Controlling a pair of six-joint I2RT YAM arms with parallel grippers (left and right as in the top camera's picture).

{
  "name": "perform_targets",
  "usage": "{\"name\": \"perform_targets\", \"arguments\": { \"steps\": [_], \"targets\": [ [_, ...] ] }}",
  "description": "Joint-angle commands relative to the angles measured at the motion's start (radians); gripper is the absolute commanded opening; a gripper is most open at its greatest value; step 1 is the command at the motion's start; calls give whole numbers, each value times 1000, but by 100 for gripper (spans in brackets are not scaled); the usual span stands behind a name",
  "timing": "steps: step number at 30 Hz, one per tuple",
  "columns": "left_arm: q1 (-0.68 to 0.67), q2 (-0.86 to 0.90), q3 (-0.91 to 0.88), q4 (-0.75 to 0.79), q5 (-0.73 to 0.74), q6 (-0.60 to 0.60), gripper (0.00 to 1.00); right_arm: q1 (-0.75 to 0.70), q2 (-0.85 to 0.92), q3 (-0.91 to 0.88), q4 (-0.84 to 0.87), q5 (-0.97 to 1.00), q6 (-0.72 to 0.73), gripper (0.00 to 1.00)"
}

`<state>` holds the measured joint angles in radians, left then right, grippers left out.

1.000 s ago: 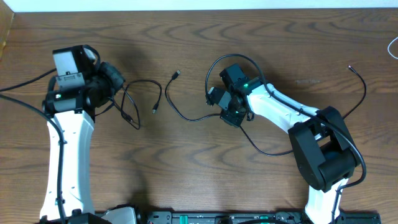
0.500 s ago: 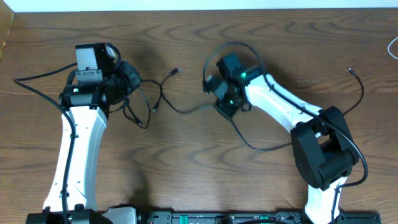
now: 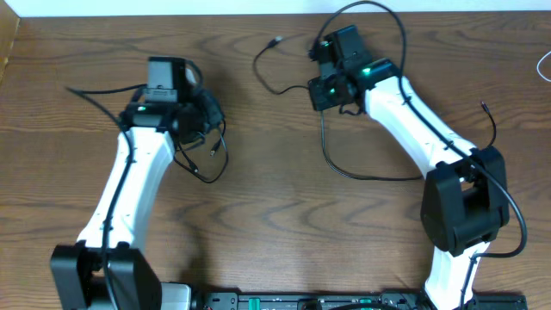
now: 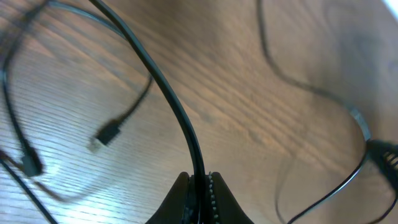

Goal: Untangle cables

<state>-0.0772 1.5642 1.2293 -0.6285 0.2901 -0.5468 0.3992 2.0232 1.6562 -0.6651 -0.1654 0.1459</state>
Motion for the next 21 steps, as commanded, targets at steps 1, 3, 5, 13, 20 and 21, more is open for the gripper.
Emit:
{"name": "perform_targets", "arguments": {
  "steps": [1,3,5,13,20,21],
  "targets": [
    [-55,50,22,7,12,-6,7,-16,8,12,-9,-3,89,1],
    [-87,83,22,24,12,-22,8,-19,8,12,-11,-23,89,1],
    [-114,115,22,40,13,-50,7,-23,8,12,-16,-39,97,1],
    [-203,233,22,85,15,-132,65,-37,8,12,-31,-116,131,1],
    [-204,237,22,165,29,-108,68,-95,8,18,-18,-332,146,1],
    [-206,237,22,185,51,-88,67,-102,8,19,-14,-362,146,1]
  ]
}}
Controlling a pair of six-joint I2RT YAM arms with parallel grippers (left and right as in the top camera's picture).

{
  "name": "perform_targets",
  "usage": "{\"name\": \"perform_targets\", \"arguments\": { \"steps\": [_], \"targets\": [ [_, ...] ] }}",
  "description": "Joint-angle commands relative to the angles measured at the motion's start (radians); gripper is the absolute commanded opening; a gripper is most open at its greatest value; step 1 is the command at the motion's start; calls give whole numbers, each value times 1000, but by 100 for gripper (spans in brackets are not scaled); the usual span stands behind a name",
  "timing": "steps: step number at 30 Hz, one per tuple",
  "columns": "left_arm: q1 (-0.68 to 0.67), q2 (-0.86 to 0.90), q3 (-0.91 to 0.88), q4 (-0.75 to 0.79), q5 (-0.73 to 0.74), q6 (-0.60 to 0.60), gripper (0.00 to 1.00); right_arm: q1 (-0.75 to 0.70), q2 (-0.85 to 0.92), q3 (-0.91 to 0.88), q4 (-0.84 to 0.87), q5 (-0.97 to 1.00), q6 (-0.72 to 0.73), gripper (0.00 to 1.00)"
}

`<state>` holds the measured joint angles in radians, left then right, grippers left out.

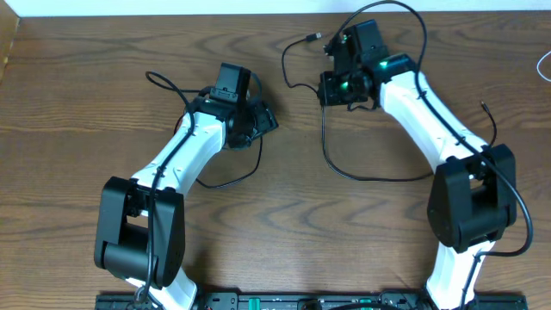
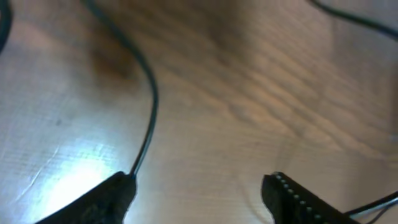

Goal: Untangle cables

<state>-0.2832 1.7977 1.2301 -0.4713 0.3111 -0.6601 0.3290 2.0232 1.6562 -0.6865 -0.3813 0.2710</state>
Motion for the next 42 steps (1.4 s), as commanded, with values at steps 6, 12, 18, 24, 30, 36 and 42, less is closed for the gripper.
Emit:
{"name": "perform_targets", "arguments": {
  "steps": [6,12,18,24,30,36,42],
  "targets": [
    [-21,4,19,167,211,92,66,-69,8,39,56,-298,43,1],
    [-58,4,18,217,287,108,66,-89,8,68,126,-441,81,1],
    [-86,8,17,221,192,106,66,-93,8,74,76,-352,74,1],
    [-66,9,17,140,-3,-63,67,-82,8,53,-137,-64,10,4],
    [-37,9,17,136,-18,-83,67,-13,8,-6,-235,67,-159,24],
    [4,9,17,132,-17,-83,67,93,8,-77,-235,253,-191,30],
    [25,9,17,108,-17,-82,67,161,8,-127,-193,351,-190,31]
  ]
}}
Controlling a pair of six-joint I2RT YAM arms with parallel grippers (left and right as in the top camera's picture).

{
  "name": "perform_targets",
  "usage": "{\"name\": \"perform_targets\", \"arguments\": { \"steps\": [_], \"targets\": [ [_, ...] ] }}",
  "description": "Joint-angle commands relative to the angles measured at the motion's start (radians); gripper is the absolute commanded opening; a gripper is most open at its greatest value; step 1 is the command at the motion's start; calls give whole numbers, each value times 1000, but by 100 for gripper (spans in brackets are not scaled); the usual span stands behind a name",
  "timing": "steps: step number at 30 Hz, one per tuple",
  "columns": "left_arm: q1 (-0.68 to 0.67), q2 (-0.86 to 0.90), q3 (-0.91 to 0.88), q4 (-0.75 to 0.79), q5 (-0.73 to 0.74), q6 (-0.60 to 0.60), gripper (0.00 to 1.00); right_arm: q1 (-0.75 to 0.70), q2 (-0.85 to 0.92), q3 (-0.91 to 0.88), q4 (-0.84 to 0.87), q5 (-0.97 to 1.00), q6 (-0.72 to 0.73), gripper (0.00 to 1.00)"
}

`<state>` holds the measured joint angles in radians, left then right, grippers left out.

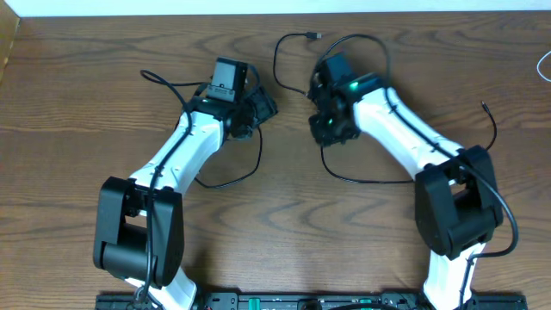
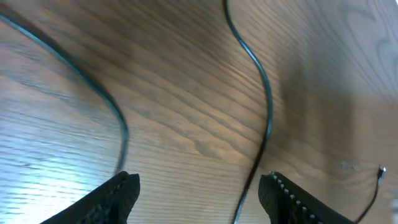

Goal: Untangle cables

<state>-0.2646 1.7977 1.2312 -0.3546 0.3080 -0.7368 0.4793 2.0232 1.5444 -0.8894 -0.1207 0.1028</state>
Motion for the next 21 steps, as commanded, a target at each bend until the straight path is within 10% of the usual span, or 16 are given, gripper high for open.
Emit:
{"name": "perform_targets", "arguments": {
  "steps": [1,21],
  "targets": [
    [6,9,16,-10,-14,-6,67,14,8,-17,11,90,-22,31],
    [6,9,15,-34,-14,-1,67,92,116,-18,-153,20,-325,23]
  ]
}}
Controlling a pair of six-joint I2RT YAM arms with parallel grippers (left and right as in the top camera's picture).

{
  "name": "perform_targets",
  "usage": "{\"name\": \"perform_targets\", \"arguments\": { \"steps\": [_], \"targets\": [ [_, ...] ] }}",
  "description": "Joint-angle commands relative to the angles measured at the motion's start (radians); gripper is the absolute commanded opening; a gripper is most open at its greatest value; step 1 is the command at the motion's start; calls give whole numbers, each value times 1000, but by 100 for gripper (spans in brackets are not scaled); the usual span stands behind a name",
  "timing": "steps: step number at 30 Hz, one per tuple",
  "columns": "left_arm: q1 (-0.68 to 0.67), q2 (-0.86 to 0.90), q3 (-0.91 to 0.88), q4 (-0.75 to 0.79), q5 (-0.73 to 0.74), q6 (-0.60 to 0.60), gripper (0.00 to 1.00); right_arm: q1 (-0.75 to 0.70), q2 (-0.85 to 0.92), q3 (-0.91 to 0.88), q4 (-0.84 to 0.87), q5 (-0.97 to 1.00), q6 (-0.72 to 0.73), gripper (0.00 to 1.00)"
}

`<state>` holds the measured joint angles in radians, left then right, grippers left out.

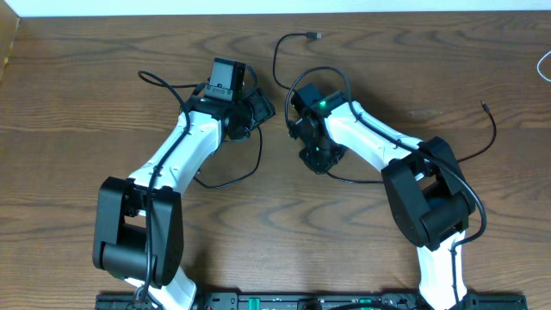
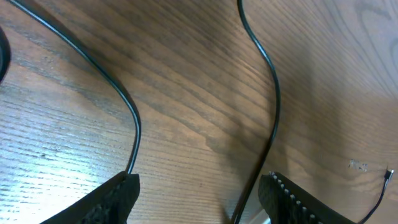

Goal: Untangle cables

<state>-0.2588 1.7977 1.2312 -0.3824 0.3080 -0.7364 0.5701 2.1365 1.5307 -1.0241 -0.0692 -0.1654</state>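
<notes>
Two black cables lie on the wooden table (image 1: 77,172). One cable (image 1: 258,159) runs from the far left under my left arm and bends round in front of it. The other, with a plug (image 1: 315,36) at the back, loops round my right gripper (image 1: 314,153) and trails right (image 1: 379,179). My left gripper (image 1: 256,110) stands open just above the table. In the left wrist view its fingers (image 2: 118,199) are spread wide, with one cable (image 2: 130,118) ending by the left finger and another cable (image 2: 273,99) passing near the right finger. The right gripper's jaws are hidden under the wrist.
A thin cable end (image 1: 487,112) rises at the right behind my right arm's base. A white cord (image 1: 542,67) shows at the far right edge. A rail of equipment (image 1: 301,301) lines the front edge.
My right gripper has moved toward the front and left, nearer the table's middle, and the cable loop round it has tightened. My left gripper has barely shifted and is still open.
At first my left gripper was shut on a black cable at the left. Then it stood open nearer the centre, the cable let go. My right gripper was at the back by the plug, then came forward in two stages to where it is now.
</notes>
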Motion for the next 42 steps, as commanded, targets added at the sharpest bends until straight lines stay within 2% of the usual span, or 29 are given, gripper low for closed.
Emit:
{"name": "perform_targets", "arguments": {
  "steps": [1,3,6,11,12,16,27,29,30,35,42],
  "targets": [
    [1,9,15,-6,-14,-2,67,1,2,-6,-28,-31,-57,26],
    [1,9,15,-5,-14,-2,67,1,2,-9,-31,-26,-49,31],
    [1,9,15,-5,-14,-2,67,0,4,-26,11,-16,-30,32],
    [1,9,15,-5,-14,-2,67,0,4,-54,83,144,92,18],
    [1,9,15,-5,-14,-2,67,0,4,-56,89,170,99,18],
    [1,9,15,-6,-14,-2,67,-1,4,-85,105,201,97,21],
    [1,9,15,-9,-14,-2,67,-2,4,-253,69,137,38,32],
    [1,9,15,-9,-14,-2,67,-2,4,-255,68,137,38,23],
    [1,9,15,-9,-14,-2,67,-3,3,-253,78,130,37,1],
    [0,9,15,-9,-12,4,66,-33,0,-177,60,94,55,1],
    [1,9,15,27,132,146,66,-159,-89,30,-6,-340,-56,1]
  ]
}}
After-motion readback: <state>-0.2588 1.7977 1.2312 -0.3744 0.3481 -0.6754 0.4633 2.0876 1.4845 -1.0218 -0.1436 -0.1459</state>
